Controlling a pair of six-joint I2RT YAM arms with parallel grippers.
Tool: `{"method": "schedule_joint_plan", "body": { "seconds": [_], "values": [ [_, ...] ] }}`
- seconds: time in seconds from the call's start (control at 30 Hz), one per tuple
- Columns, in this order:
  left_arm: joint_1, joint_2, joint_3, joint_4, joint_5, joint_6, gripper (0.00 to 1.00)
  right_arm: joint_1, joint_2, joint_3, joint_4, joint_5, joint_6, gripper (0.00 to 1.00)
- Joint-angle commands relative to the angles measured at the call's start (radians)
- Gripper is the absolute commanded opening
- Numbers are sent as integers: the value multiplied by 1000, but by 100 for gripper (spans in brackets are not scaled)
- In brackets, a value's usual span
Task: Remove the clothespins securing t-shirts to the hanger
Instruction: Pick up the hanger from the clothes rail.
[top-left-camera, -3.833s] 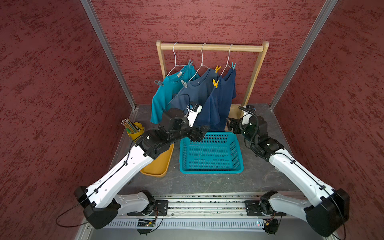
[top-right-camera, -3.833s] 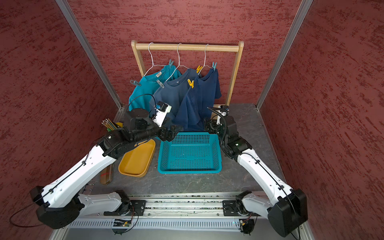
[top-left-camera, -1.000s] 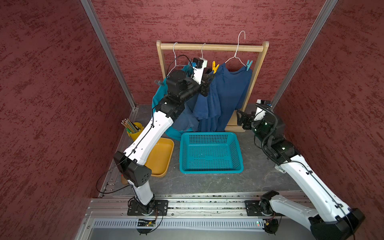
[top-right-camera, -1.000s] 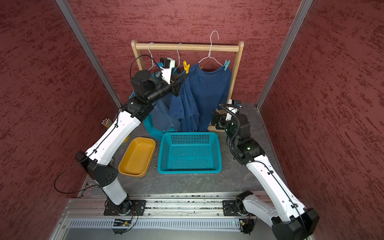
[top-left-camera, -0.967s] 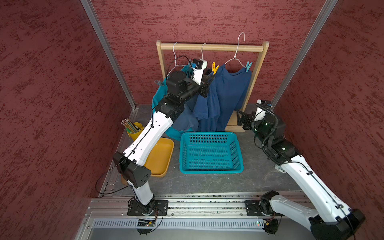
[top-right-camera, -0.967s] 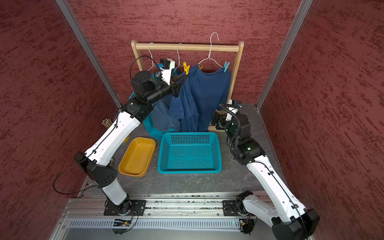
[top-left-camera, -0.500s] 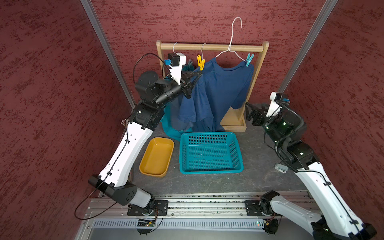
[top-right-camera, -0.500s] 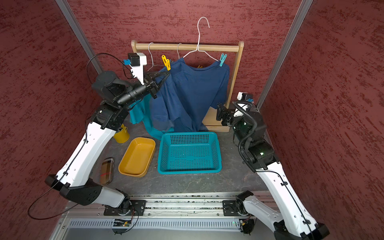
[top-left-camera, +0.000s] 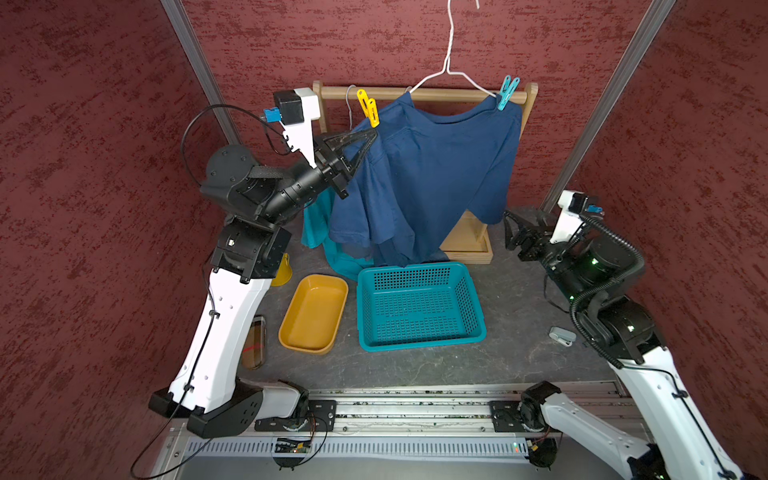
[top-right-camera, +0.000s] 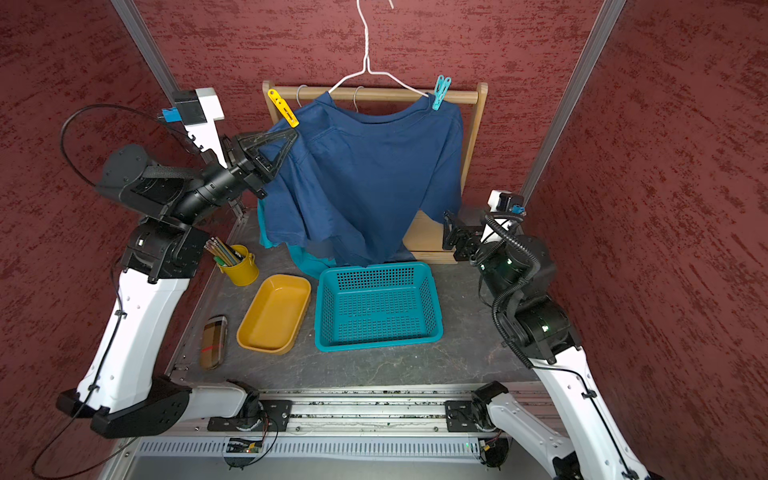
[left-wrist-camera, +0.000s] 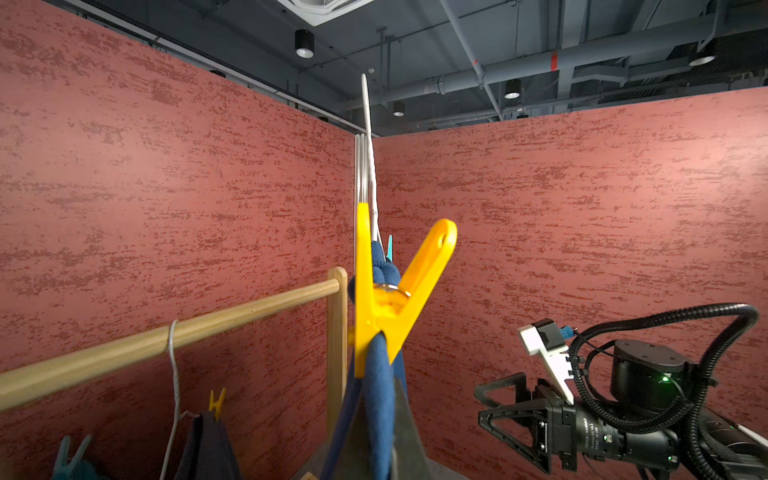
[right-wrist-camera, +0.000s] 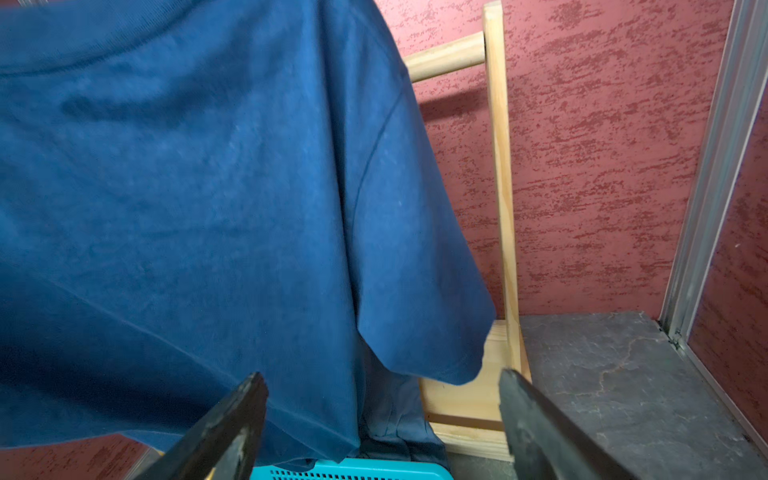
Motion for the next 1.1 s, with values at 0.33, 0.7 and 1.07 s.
{"method": "schedule_joint_plan", "body": {
  "seconds": [0.33,0.7,1.07],
  "values": [
    [73,102,315,50,107,-146,0,-6,-53,-18,-61,-86,57,89],
    [235,-3,-252,472,274,-452,0,-5,-94,-6,-70,-229,48,88],
    [260,0,-494,793,505,-481,0,-6,187,466,-238,-201,-142,67]
  ]
}}
